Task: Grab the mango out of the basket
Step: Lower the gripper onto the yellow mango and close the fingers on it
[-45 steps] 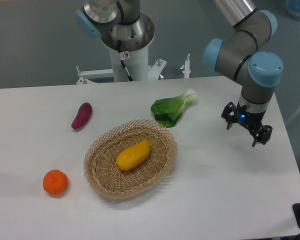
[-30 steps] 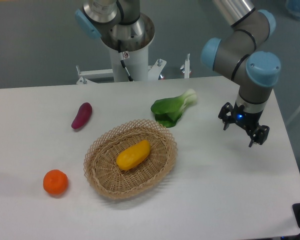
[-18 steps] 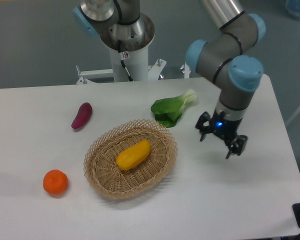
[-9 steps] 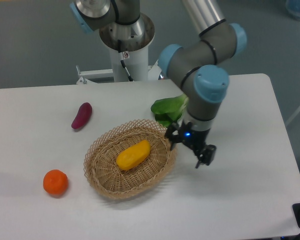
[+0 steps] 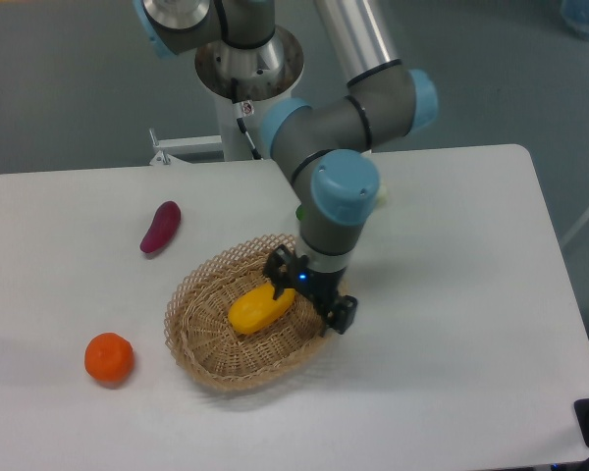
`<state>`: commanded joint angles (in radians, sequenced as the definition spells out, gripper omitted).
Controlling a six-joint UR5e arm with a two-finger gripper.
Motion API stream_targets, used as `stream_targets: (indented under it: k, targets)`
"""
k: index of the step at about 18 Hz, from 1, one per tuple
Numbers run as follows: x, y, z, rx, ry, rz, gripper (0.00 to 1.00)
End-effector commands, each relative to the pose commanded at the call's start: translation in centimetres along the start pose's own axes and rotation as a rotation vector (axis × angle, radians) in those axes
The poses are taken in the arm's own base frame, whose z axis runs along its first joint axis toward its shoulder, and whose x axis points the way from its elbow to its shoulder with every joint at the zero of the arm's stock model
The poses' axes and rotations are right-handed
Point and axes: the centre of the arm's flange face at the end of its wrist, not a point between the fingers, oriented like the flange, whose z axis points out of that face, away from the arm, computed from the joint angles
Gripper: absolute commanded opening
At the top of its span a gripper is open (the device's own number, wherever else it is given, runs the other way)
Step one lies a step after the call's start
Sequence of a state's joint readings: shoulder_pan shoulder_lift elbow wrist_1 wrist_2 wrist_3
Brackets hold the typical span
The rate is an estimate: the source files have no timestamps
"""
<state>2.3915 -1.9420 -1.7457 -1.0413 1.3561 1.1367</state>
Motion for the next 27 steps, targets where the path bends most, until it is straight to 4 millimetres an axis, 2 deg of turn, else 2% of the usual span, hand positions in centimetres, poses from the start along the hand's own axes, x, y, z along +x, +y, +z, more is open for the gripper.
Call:
stream_targets:
  k: [6,20,23,24,27]
  targets:
    - [1.8,-0.9,1.1,-0.035,0.065,0.015,1.0]
    - [2.6,-0.6,4.8,-0.066,0.111,0.021,1.0]
    - [2.3,-1.0,5.4,-0.059,0.062,0.038,1.0]
    - [2.4,-1.1,6.1,-0.071,0.055,0.047,1.0]
    - [2.2,-1.0,6.3,-0.106,0.024,0.058,0.99]
